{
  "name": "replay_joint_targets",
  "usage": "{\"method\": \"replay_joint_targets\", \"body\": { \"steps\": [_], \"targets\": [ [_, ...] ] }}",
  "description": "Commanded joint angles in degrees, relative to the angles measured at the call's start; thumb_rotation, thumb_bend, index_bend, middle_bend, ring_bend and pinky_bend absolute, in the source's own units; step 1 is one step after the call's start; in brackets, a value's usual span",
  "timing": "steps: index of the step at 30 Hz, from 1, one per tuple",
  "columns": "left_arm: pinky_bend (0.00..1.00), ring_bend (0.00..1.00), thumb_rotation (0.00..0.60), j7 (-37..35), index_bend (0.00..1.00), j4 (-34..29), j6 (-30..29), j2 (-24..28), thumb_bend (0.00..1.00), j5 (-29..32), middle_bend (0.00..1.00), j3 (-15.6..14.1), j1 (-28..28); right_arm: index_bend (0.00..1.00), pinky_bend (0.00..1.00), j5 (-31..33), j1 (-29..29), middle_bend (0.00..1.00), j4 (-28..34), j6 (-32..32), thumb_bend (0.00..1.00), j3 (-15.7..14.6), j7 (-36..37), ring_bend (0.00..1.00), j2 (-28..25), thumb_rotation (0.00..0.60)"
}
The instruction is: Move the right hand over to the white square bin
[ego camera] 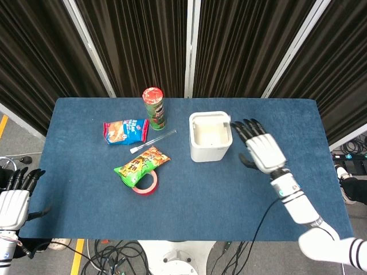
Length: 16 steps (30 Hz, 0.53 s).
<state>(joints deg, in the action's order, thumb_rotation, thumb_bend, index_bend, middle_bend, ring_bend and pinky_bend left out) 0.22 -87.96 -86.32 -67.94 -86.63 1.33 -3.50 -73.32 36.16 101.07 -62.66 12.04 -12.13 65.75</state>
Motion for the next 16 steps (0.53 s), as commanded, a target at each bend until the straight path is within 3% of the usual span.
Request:
{"method": "replay_joint_targets", "body": {
  "steps": [1,9,16],
  "targets": [
    [0.0,0.01,0.6,-0.1,0.15,0.1,0.1,-0.1,0.0,-0.1,0.13,0.1,-0.1,0.0,0.0,-5.3,-7.4,0.02,1.5,-8.1,0.32,-4.4,2.6,0.0,-3.2,0.6],
    [0.0,0.01,0.6,0.0,0.15,0.2,0.4,-0.2,0.0,0.0,0.13,0.3,-0.4,0.0,0.0,-11.8,-21.3,0.01,-4.2,-21.3,0.32,-13.1,11.3,0.0,-1.5,0.6],
    [0.0,0.01,0.6,0.5,0.15,0.2,0.4,-0.6,0.0,-0.1,0.13,0.5,-0.8,0.0,0.0,-16.6,-27.8,0.01,-6.9,-29.4,0.32,-15.5,14.1,0.0,0.3,0.6]
  ]
}}
